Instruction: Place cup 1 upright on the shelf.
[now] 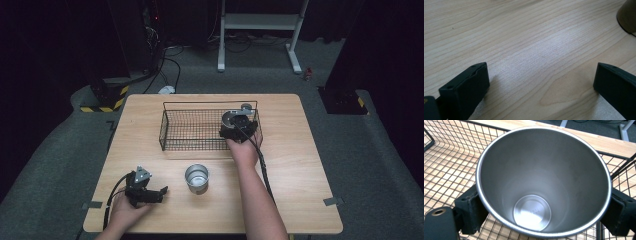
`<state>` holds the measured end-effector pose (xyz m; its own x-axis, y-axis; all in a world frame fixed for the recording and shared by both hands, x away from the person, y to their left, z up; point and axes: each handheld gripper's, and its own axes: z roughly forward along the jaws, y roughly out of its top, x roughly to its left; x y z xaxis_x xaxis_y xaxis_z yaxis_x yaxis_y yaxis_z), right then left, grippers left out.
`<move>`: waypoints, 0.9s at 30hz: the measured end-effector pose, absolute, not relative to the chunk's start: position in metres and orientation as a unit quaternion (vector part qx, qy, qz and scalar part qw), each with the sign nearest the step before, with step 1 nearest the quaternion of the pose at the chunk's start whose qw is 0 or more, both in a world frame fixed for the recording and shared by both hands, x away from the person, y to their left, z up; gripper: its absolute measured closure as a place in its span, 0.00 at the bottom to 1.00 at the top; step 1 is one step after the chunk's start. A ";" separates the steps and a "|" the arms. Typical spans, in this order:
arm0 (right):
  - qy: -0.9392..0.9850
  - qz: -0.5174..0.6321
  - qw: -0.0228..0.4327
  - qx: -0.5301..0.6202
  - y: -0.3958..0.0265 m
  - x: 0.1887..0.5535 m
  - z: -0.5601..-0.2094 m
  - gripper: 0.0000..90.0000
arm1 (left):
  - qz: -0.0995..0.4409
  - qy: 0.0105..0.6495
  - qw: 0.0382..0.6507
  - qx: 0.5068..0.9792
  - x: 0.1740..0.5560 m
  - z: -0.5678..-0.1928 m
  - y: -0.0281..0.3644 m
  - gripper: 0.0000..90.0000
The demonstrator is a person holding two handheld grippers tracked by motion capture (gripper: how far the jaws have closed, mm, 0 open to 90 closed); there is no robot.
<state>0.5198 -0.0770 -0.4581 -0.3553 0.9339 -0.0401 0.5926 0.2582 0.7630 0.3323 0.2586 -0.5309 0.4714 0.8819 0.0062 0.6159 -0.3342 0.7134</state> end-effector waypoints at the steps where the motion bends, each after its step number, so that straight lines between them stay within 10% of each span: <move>1: 0.751 0.336 0.254 0.508 -0.077 0.520 -0.458 0.11 | 0.201 0.473 0.330 0.792 0.332 -0.531 0.259 0.01; 27: 0.745 0.380 0.259 0.484 -0.100 0.462 -0.447 0.11 | 0.200 0.471 0.332 0.792 0.332 -0.531 0.258 0.01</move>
<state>0.4621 -0.1004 -0.4469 -0.3985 0.9170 -0.0173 0.5236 0.2430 0.8166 0.3321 0.2583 -0.5310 0.4765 0.8792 0.0042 0.6130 -0.3356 0.7153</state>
